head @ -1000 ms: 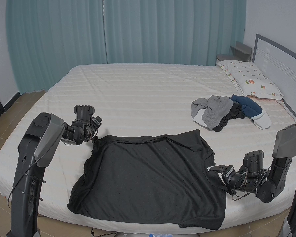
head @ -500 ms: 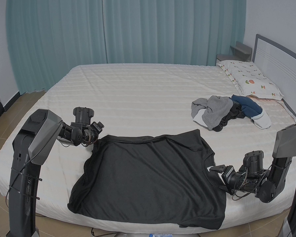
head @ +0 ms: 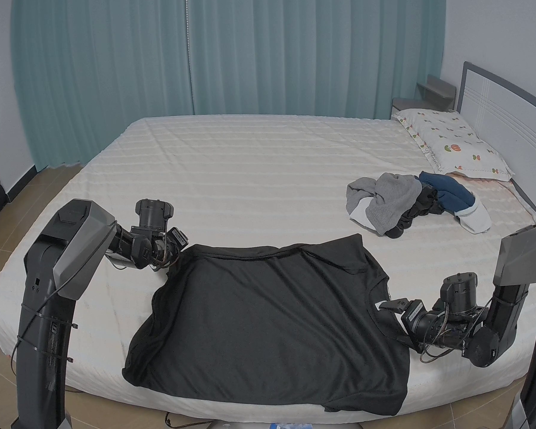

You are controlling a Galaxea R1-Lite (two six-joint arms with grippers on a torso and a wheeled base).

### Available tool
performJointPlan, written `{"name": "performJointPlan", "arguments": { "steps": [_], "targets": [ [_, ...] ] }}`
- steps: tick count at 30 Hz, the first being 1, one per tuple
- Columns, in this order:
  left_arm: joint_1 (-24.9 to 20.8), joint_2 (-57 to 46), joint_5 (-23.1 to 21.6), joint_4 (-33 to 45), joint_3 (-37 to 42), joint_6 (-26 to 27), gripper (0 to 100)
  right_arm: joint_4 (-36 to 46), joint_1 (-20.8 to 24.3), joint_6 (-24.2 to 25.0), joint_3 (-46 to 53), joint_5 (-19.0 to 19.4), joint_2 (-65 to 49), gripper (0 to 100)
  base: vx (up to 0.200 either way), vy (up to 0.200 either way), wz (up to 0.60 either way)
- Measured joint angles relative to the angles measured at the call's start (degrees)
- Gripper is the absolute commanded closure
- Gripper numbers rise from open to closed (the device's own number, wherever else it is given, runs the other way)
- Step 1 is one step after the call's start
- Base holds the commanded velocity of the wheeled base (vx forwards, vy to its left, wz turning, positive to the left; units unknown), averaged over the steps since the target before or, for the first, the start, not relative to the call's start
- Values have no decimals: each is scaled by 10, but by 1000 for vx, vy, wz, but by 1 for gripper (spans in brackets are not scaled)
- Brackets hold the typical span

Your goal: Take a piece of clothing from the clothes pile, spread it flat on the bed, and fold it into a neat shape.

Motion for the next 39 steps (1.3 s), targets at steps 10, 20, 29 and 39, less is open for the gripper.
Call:
{"name": "performJointPlan", "arguments": {
  "steps": [10, 20, 29, 39],
  "targets": [
    [4, 0, 18, -15, -9, -3, 100, 0, 0, 0, 0, 0, 0, 0, 0, 0, 0],
    [18, 2, 45, -83, -10, -4, 100, 0, 0, 0, 0, 0, 0, 0, 0, 0, 0],
    [33, 18, 63, -147, -21, -2, 100, 0, 0, 0, 0, 0, 0, 0, 0, 0, 0],
    [44, 39, 64, -178, -37, 1, 100, 0, 0, 0, 0, 0, 0, 0, 0, 0, 0]
  ]
}}
